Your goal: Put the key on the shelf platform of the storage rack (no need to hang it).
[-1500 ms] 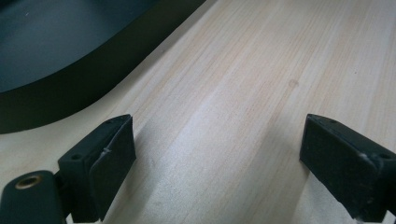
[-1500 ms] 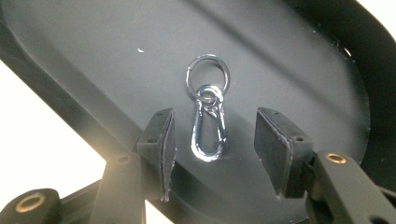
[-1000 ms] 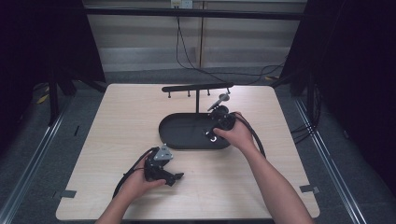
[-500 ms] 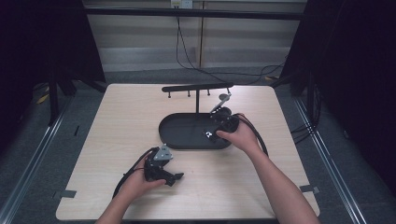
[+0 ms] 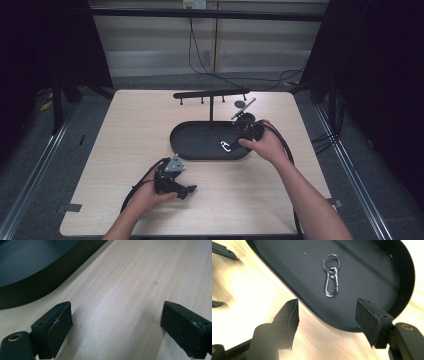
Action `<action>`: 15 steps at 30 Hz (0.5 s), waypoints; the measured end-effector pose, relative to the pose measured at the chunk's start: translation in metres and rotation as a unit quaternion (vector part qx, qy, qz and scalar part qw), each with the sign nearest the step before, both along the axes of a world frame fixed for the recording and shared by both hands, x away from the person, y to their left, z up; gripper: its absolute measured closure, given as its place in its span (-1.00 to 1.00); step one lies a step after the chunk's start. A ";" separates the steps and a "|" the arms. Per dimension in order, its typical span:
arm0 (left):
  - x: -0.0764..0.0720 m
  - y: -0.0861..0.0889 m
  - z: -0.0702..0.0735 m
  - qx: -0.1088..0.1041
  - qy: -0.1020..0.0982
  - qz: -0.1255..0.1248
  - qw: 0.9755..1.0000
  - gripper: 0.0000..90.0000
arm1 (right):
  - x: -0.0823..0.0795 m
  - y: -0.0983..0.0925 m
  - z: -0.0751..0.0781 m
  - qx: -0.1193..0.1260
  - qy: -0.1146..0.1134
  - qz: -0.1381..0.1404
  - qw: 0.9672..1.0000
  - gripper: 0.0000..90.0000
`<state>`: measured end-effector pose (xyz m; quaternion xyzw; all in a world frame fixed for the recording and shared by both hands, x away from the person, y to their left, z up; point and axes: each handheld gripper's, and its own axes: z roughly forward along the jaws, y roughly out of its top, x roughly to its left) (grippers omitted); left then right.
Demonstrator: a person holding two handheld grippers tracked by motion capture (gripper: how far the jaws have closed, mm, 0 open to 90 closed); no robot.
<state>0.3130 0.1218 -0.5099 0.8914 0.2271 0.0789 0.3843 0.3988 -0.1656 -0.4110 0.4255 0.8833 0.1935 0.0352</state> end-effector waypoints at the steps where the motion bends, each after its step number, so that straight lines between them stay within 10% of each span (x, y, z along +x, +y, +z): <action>1: 0.000 0.000 0.000 0.000 0.000 0.000 1.000 -0.78 | 0.000 0.000 0.000 0.000 0.000 0.000 1.000 -0.20; 15: 0.000 0.000 0.000 -0.001 0.000 0.000 1.000 -0.78 | -0.014 -0.014 0.009 -0.016 -0.004 0.009 1.000 -0.22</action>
